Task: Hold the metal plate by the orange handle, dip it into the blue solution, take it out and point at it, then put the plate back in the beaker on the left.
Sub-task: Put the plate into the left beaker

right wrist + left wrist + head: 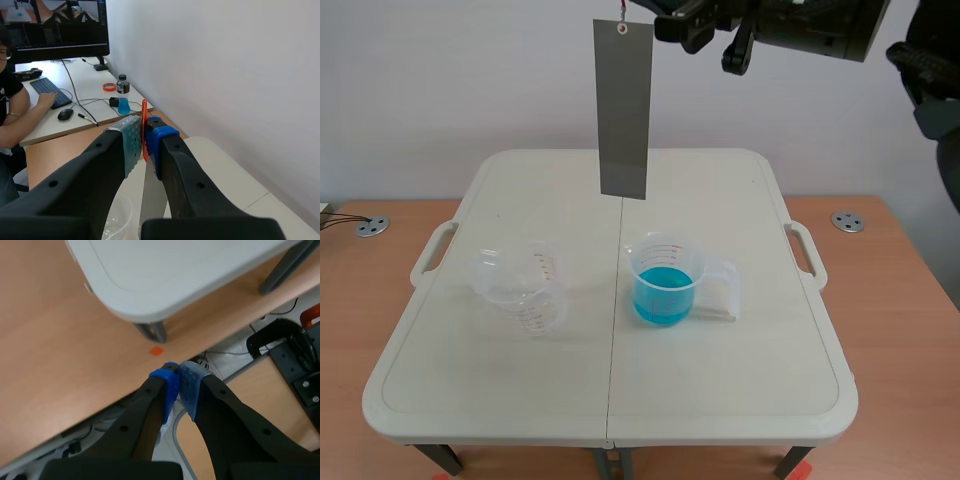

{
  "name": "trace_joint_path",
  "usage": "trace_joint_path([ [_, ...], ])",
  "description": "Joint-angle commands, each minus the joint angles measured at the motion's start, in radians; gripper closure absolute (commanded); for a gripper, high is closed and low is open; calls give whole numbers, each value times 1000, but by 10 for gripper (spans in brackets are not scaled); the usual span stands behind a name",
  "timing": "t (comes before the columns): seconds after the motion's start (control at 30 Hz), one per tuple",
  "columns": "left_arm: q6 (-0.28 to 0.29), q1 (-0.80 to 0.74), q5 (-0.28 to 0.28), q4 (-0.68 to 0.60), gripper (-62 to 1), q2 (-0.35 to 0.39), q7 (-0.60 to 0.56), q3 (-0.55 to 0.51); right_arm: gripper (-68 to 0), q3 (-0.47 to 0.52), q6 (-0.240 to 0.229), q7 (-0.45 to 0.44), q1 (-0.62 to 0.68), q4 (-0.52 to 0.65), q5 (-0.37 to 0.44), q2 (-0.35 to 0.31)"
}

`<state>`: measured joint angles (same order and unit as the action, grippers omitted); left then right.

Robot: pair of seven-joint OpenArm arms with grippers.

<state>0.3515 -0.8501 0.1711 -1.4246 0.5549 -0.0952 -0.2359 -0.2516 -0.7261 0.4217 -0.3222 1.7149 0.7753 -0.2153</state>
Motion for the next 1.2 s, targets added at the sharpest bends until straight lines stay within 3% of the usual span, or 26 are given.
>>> trace_joint_path([
  [0.0, 2, 0, -6, 13, -41, -7, -14, 0, -15, -5, 3, -17, -36, 23, 15, 11],
  [0.17, 2, 0, -29, 62, -41, -29, -14, 0, -15, -48, 27, -17, -67, 23, -25, 47],
  [0.57, 2, 0, -31, 131, -41, -42, -14, 0, -15, -159, 31, -16, -117, 7, -122, 148],
  [1.03, 2, 3, -31, 179, -41, -50, -26, 10, -15, -232, 30, -32, -181, -167, -185, 245],
  [1.17, 2, 16, -65, 220, -41, -64, -53, 51, -15, -254, 30, -55, -193, -211, -215, 257],
])
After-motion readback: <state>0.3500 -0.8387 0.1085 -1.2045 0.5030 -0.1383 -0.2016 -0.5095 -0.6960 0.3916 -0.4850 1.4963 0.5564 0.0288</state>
